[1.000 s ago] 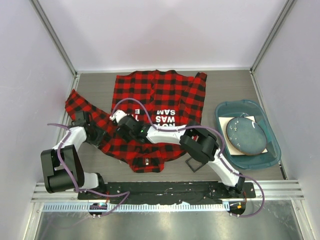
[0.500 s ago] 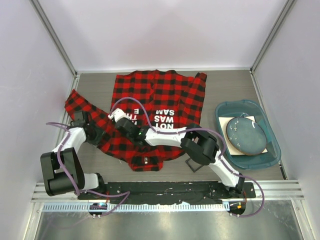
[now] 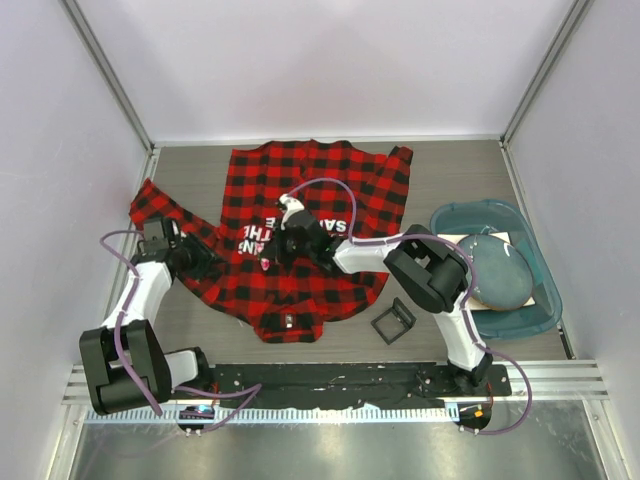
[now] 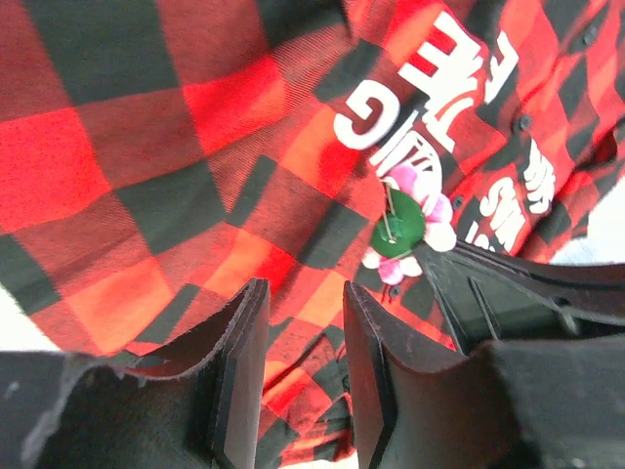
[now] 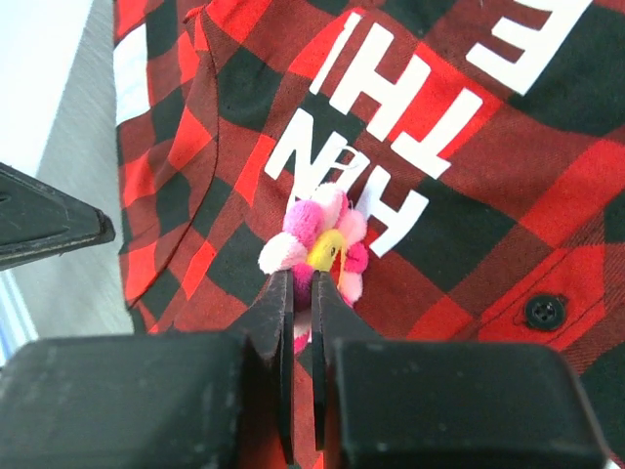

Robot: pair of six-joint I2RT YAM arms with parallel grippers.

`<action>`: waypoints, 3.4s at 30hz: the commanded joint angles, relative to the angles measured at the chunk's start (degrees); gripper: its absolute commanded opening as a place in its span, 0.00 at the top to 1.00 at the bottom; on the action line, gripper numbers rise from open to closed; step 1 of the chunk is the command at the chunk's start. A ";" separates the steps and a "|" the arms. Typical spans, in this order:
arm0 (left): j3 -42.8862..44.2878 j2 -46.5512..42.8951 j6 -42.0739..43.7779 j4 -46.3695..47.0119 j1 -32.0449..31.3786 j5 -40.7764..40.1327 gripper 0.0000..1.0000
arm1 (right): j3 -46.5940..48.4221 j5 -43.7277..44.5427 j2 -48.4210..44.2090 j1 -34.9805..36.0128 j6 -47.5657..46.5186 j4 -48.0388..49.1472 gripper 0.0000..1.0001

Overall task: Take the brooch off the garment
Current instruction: Pick up the brooch from the flattened clothing, then open the brooch over the flattened clothing.

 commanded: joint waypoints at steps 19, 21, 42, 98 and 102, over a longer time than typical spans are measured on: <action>3.89 7.76 -1.00 9.06 -13.97 3.74 0.72 | -16.20 -9.18 -2.95 -1.80 11.98 12.30 0.97; 3.71 6.89 -1.18 8.97 -13.97 2.77 0.72 | -16.37 -9.61 -2.77 -1.80 12.16 12.30 0.98; 1.26 17.08 -0.83 6.86 -17.92 -4.17 0.70 | -11.19 -11.54 -7.96 -4.17 0.74 -0.09 0.71; 0.20 13.29 -7.60 9.85 -16.87 -0.31 0.57 | 17.73 28.08 1.62 5.40 -3.76 -18.73 0.99; -2.26 14.71 -8.30 10.90 -16.25 0.66 0.67 | 18.08 32.21 1.27 6.63 -3.05 -18.20 0.99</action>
